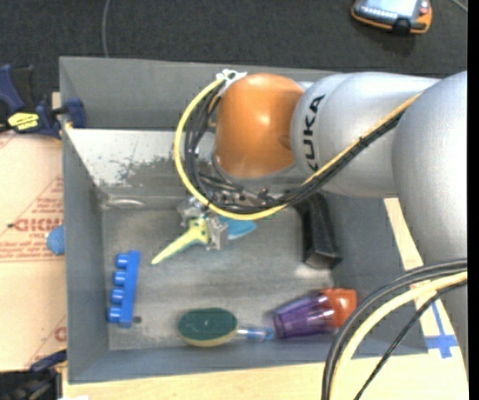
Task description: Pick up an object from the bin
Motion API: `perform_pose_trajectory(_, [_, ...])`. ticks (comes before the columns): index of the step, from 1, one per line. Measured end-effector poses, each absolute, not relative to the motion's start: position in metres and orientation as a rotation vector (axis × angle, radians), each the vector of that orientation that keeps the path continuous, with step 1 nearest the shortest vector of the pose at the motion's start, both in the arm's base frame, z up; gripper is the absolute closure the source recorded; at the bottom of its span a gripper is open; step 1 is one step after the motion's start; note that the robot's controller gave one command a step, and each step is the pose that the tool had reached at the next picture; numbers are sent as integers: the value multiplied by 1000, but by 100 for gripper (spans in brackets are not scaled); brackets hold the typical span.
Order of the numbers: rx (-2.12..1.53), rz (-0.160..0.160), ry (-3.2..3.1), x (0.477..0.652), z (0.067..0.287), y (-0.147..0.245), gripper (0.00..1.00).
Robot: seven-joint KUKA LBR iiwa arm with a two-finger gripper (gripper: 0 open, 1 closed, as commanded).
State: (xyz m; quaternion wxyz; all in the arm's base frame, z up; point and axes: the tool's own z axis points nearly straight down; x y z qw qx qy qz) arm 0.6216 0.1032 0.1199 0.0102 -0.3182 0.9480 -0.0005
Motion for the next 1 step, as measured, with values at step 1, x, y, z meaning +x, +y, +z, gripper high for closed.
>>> perform_pose_trajectory(1, [-990,-2,2959,622,142,103,100])
